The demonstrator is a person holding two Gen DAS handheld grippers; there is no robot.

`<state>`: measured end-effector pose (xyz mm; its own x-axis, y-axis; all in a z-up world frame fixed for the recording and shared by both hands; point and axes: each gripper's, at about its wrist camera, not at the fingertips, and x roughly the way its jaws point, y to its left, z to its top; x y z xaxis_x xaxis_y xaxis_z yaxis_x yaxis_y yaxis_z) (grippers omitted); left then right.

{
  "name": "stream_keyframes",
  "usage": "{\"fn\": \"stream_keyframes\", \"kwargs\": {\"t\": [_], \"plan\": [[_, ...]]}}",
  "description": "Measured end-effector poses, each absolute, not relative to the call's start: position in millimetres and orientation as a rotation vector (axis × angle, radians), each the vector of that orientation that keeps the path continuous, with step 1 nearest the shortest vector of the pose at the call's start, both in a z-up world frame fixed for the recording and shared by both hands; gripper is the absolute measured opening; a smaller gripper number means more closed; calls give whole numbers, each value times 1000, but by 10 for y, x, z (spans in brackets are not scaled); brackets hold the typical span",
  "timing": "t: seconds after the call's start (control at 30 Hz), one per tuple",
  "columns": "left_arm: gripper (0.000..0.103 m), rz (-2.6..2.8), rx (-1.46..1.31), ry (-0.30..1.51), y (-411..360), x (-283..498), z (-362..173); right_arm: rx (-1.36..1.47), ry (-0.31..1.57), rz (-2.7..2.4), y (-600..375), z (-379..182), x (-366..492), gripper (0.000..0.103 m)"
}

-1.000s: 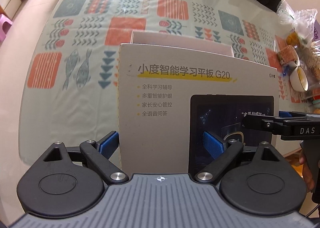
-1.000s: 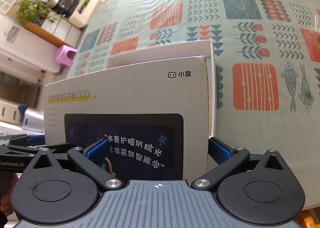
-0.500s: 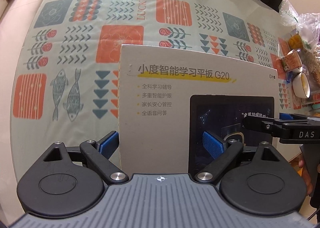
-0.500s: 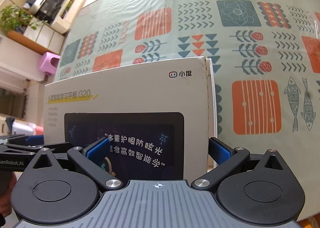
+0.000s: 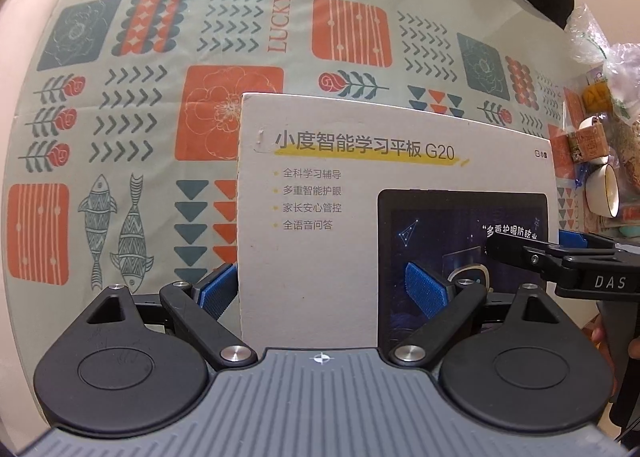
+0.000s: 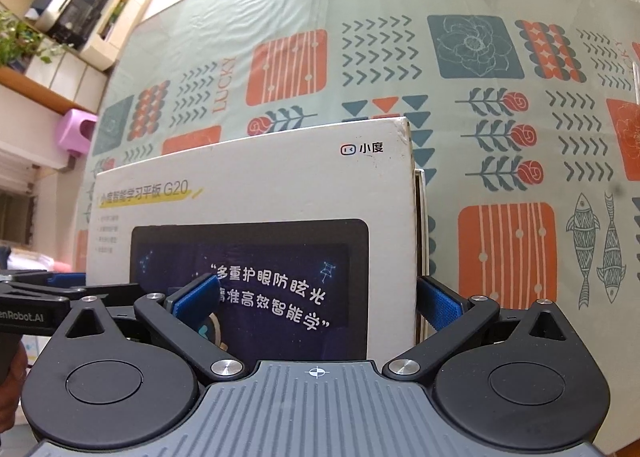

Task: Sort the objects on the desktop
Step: 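Press the lid down over the box rim with both tools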

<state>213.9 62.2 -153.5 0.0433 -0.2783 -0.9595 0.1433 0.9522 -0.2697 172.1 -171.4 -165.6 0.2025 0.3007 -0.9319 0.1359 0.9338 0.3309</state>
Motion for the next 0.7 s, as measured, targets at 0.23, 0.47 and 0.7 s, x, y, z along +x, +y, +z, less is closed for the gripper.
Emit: {"fn": "stream_keyframes", "kwargs": {"t": [0.23, 0.47, 0.7], "plan": [[103, -333, -159, 1562, 652, 2295, -1713, 301, 1378, 113, -1648, -1650, 1798, 103], [103, -350, -139, 1583, 523, 2322, -1743, 299, 1397, 91, -1756, -1659, 1796, 103], [103, -317, -145, 1595, 467, 2367, -1836, 309, 1425, 101, -1808, -1797, 1892, 103]]}}
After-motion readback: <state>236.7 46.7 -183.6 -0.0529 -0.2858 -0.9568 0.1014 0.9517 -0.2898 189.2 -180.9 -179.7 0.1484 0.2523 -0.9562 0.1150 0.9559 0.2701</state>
